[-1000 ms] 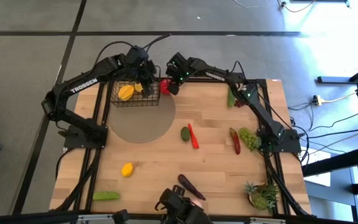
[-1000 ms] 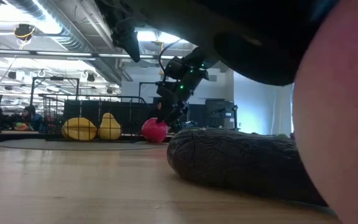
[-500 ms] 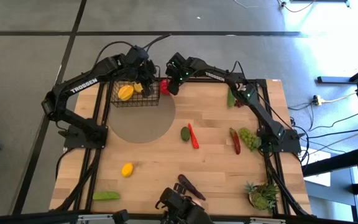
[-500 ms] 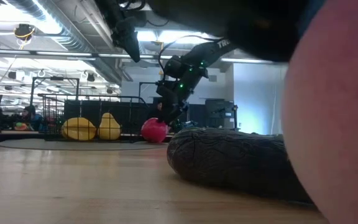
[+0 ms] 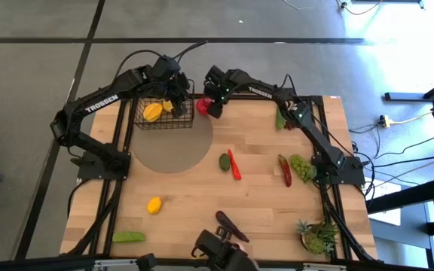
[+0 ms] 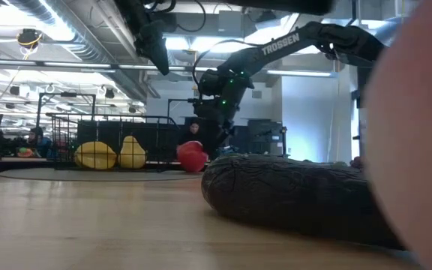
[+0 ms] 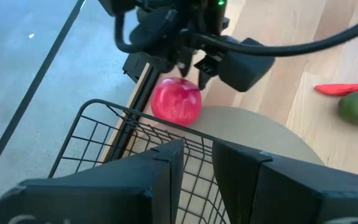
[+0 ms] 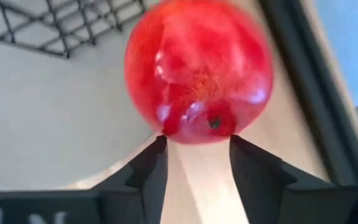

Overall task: Build produce basket
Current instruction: Put the red apple into the black wire basket

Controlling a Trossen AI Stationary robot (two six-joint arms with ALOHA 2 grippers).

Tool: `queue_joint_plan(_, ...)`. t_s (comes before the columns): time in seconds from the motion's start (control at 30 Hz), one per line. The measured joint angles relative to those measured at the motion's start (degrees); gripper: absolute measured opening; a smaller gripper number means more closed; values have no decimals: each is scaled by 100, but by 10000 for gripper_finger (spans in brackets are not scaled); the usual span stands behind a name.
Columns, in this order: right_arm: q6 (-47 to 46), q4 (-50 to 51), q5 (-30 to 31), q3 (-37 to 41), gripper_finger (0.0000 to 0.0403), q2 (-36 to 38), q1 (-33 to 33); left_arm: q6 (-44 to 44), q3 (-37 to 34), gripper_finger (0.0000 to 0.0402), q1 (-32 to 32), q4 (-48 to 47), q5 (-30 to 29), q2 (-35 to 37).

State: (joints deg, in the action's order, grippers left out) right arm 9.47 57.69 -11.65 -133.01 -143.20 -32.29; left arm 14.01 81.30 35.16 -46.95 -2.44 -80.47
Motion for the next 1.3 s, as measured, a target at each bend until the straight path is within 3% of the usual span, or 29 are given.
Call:
queue_joint_plan(0.4, -70, 1379, 5, -2, 33, 2, -7, 0, -1, 75, 0, 1, -1, 0)
queue_joint_plan(0.63, -81, 1667, 381, 17, 7, 7, -4, 1, 0, 75, 1, 0, -2, 0)
queue_joint_plan(0.77, 250, 1819, 1181, -5, 16, 13, -11, 0, -1, 75, 1, 0, -1, 0)
queue_joint_plan(0.93, 323, 2193, 2222, -188, 60, 74, -11, 0, 0, 75, 0, 1, -1, 0)
queue_joint_plan(1.13, 275, 2547, 2327, -192, 114, 232, 31, 1, 0, 75, 1, 0, -1, 0)
queue_joint_plan(1.3, 310, 2533, 2377, -195, 131, 399, 168, 1, 0, 75, 0, 0, -2, 0)
